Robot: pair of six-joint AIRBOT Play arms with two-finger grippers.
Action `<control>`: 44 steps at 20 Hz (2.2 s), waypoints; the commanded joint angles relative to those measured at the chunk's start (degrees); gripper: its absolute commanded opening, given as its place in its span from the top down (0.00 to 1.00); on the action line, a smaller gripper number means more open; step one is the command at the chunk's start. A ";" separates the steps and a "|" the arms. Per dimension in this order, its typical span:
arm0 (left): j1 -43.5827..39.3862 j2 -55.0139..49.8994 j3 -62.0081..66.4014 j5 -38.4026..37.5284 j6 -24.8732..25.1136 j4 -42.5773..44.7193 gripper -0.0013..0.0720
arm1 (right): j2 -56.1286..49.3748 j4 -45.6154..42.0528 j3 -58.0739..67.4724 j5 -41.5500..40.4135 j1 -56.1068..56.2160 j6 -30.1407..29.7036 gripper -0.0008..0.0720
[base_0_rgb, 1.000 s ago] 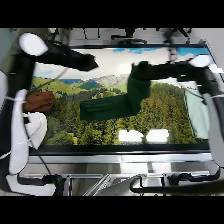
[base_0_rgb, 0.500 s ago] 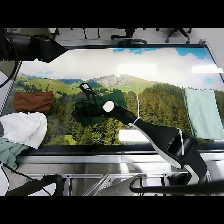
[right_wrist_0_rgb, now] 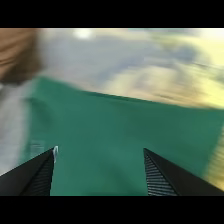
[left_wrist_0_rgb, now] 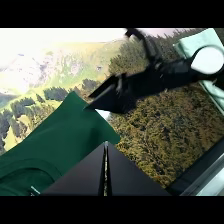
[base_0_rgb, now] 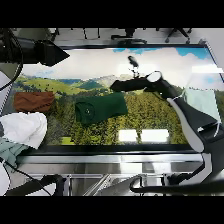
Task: Fold the shirts.
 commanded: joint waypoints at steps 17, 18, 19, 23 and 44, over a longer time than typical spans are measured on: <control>0.00 -0.11 0.00 -0.66 0.09 0.00 0.96 | -10.64 -3.54 6.95 12.46 4.50 4.39 0.96; 0.00 -0.13 0.00 -1.03 0.09 0.00 0.96 | -8.41 -5.42 9.51 12.90 4.00 4.90 0.96; 0.00 -0.13 0.00 -1.40 0.09 0.00 0.96 | -6.14 -7.69 11.82 13.16 2.91 6.60 0.96; 0.00 -0.13 0.00 -2.86 0.09 -0.02 0.96 | 2.73 -17.03 18.23 18.05 -7.52 13.44 0.96; -0.07 1.42 -12.87 -4.26 2.14 -0.46 0.96 | 12.17 -35.65 17.35 45.13 -55.34 37.94 0.96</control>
